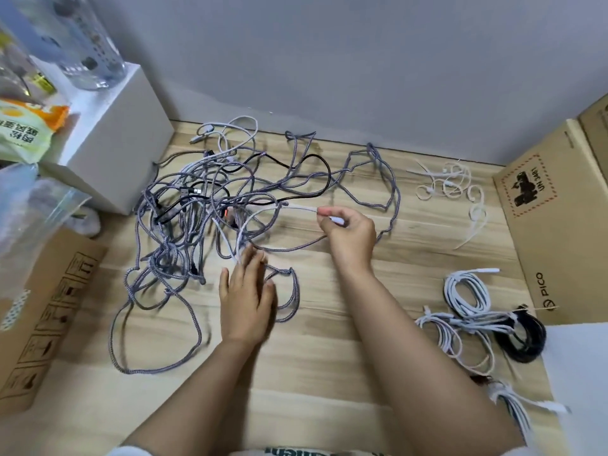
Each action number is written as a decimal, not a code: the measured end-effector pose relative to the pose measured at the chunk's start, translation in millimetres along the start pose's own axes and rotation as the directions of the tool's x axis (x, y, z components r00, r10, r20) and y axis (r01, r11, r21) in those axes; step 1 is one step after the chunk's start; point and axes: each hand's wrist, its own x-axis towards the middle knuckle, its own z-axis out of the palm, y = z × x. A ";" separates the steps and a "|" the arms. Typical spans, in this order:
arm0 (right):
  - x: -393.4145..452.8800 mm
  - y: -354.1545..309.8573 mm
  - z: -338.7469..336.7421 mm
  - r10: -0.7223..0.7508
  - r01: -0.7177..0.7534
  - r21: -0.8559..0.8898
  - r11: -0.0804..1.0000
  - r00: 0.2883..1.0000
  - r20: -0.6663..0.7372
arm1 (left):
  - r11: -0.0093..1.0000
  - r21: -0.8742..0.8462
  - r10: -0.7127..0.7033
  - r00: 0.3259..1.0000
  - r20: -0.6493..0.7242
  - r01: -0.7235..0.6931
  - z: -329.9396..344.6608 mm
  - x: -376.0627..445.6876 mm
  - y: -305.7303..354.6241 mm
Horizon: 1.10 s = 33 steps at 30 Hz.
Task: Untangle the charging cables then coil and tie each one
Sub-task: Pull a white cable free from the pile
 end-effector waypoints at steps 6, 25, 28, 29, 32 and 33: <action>-30.7 -13.6 -12.5 0.052 -0.062 0.052 0.997 0.984 0.169 | 0.952 -0.277 0.025 0.934 -0.356 -0.131 -50.3 7.1 35.3; -79.7 -92.5 -53.6 0.075 -0.388 0.567 0.727 0.865 0.496 | 0.943 0.195 0.250 0.961 0.119 -0.270 -74.6 43.3 -2.1; -76.2 -93.3 -71.4 0.082 -0.417 0.507 0.754 0.826 0.558 | 0.959 0.217 0.167 0.982 0.094 -0.184 -71.8 57.0 -3.5; -75.4 -92.2 -76.1 0.087 -0.405 0.449 0.797 0.812 0.577 | 0.972 0.185 0.129 0.988 0.087 -0.143 -71.4 60.6 0.2; -74.2 -81.0 -81.2 0.146 -0.293 0.180 0.939 0.813 0.564 | 0.996 -0.090 0.022 0.998 -0.056 -0.027 -79.1 64.4 30.0; -73.5 -75.1 -79.6 0.167 -0.239 0.071 0.968 0.833 0.527 | 0.983 -0.180 0.011 0.990 -0.142 -0.037 -85.2 61.5 43.1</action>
